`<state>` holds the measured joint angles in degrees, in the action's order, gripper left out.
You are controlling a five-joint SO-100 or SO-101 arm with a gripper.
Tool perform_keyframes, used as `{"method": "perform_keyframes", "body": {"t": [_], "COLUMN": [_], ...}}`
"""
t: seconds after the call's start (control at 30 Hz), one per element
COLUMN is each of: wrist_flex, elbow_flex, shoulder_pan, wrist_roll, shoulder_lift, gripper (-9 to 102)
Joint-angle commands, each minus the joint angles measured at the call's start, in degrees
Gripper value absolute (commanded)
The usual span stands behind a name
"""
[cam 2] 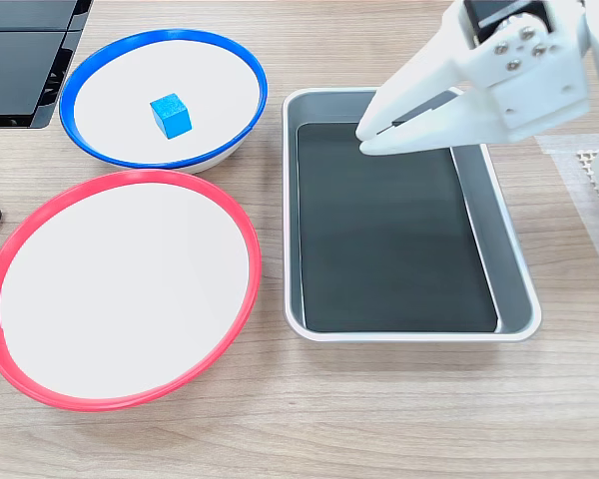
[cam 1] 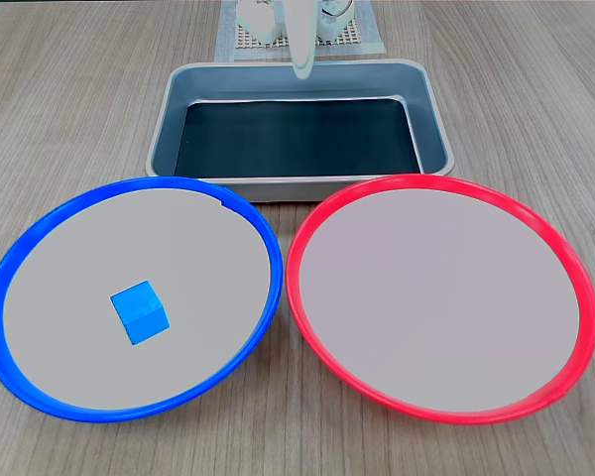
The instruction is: Move a blue block from tray to blue dish
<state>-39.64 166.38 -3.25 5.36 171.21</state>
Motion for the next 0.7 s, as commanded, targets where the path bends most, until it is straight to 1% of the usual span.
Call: {"method": "perform_keyframes", "body": {"t": [0.0, 0.03, 0.13, 0.37, 0.67], "wrist_flex": [-2.0, -1.7, -4.9, -17.1, -17.6], "elbow_flex": [4.8, 6.4, 6.9, 6.9, 6.9], "shoulder_pan": [-1.0, -1.4, -2.4, -3.8, -4.4], "wrist_roll": [-0.1, 0.3, 1.3, 2.5, 2.6], "shoulder_lift": [7.8, 9.1, 10.6, 19.1, 19.4], "gripper": [0, 0, 0, 0, 0]}}
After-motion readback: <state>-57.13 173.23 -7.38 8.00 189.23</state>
